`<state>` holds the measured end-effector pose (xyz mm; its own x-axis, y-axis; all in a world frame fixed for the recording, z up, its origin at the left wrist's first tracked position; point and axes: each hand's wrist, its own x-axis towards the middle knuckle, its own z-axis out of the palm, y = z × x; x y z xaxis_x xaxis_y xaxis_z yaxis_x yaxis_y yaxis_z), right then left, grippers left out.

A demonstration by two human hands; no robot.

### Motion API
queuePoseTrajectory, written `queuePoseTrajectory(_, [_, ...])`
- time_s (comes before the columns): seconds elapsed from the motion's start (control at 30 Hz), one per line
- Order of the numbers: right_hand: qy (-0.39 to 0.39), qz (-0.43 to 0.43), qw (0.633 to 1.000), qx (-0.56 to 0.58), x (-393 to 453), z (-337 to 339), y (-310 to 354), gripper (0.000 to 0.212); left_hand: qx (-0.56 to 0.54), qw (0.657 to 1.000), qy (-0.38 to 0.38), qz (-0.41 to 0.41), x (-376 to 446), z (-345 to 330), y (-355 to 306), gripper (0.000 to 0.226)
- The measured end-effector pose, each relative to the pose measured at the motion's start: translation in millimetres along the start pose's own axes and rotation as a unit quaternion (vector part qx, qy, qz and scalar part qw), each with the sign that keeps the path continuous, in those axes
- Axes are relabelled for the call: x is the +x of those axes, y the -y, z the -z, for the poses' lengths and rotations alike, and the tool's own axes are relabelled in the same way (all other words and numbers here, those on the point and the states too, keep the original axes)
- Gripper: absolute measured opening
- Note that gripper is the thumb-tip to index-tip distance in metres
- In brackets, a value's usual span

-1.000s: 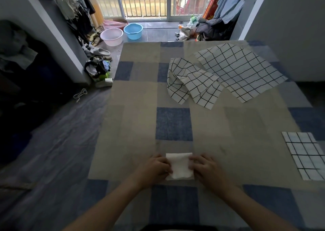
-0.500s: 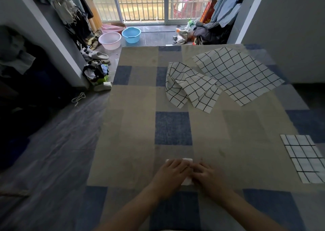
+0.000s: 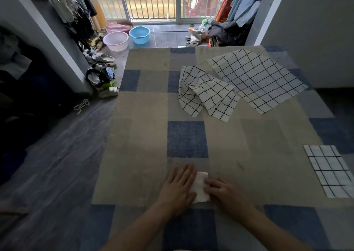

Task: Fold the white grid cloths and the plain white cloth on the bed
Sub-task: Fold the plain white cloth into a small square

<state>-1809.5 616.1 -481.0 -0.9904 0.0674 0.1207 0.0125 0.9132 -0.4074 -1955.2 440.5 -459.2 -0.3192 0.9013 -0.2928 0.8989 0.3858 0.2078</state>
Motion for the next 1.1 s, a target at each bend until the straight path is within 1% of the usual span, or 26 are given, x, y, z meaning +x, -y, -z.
queuePoseTrajectory(0.13, [-0.003,0.009,1.0,0.01,1.8,5.7,1.7,0.017,0.006,1.0,0.003,0.009,1.8,-11.1,4.7,0.079])
queuePoseTrajectory(0.23, [0.006,0.002,0.999,0.037,0.9,2.7,-2.8,0.018,-0.004,0.999,-0.029,0.034,0.8,-14.2,8.4,0.087])
queuePoseTrajectory(0.27, [0.014,-0.004,0.999,0.037,0.8,1.4,-4.0,0.02,-0.007,0.998,-0.047,0.028,-1.0,-12.8,7.8,0.086])
queuePoseTrajectory(0.33, [0.024,-0.016,0.999,0.031,2.7,2.5,-1.6,0.017,-0.004,0.995,-0.093,-0.017,-5.6,-7.0,2.2,0.078])
queuePoseTrajectory(0.4, [-0.011,-0.025,0.999,0.018,8.4,9.7,8.9,0.017,0.011,0.991,-0.121,-0.061,-9.9,-2.4,-7.3,0.068])
queuePoseTrajectory(0.47, [-0.069,-0.054,0.996,0.018,15.3,17.3,20.9,0.017,0.015,0.992,-0.105,-0.066,-11.0,-6.8,-14.5,0.063])
queuePoseTrajectory(0.5, [-0.091,-0.08,0.992,0.019,19.5,18.9,26.4,0.022,0.011,0.995,-0.086,-0.055,-10.3,-10.5,-16.2,0.062])
queuePoseTrajectory(0.57, [-0.124,-0.122,0.985,0.017,27.9,16.3,35.6,0.039,0.001,0.998,-0.048,-0.031,-7.8,-18.0,-15.1,0.064])
queuePoseTrajectory(0.63, [-0.134,-0.112,0.985,0.006,31.6,4.1,42.1,0.043,-0.001,0.999,-0.037,-0.033,-6.6,-21.1,-12.2,0.062])
queuePoseTrajectory(0.67, [-0.113,-0.107,0.988,0.001,31.0,-2.4,45.1,0.046,0.006,0.998,-0.037,-0.044,-6.3,-20.4,-9.8,0.06])
queuePoseTrajectory(0.73, [-0.042,-0.108,0.993,-0.038,24.2,-16.2,45.5,0.052,0.008,0.998,-0.034,-0.058,-6.0,-16.5,-5.0,0.059])
queuePoseTrajectory(0.83, [0.052,-0.127,0.988,-0.077,12.9,-23.1,39.9,0.056,-0.007,0.999,-0.023,-0.035,-9.0,-14.4,0.9,0.068])
queuePoseTrajectory(0.9, [0.09,-0.128,0.983,-0.095,12.7,-19.7,37.0,0.06,-0.035,0.999,-0.027,-0.025,-13.5,-15.0,6.3,0.072])
queuePoseTrajectory(0.93, [0.1,-0.125,0.982,-0.102,13.6,-18.2,36.2,0.061,-0.057,0.998,-0.031,-0.006,-15.5,-14.8,9.0,0.071])
queuePoseTrajectory(0.97, [0.107,-0.124,0.981,-0.106,14.5,-16.8,36.0,0.062,-0.091,0.994,-0.046,0.036,-18.3,-12.9,10.4,0.072])
queuePoseTrajectory(1.0, [0.111,-0.125,0.98,-0.108,14.7,-15.6,36.5,0.063,-0.133,0.983,-0.088,0.089,-21.4,-9.9,10.0,0.072])
queuePoseTrajectory(1.03, [0.115,-0.129,0.979,-0.108,14.7,-15.2,37.5,0.063,-0.181,0.96,-0.148,0.152,-24.7,-3.0,8.7,0.067])
queuePoseTrajectory(1.07, [0.116,-0.133,0.978,-0.108,14.9,-15.5,38.6,0.063,-0.244,0.922,-0.205,0.219,-26.5,5.7,7.1,0.053])
queuePoseTrajectory(1.1, [0.118,-0.138,0.977,-0.107,15.3,-15.5,40.1,0.064,-0.317,0.877,-0.235,0.272,-27.4,13.4,5.4,0.036])
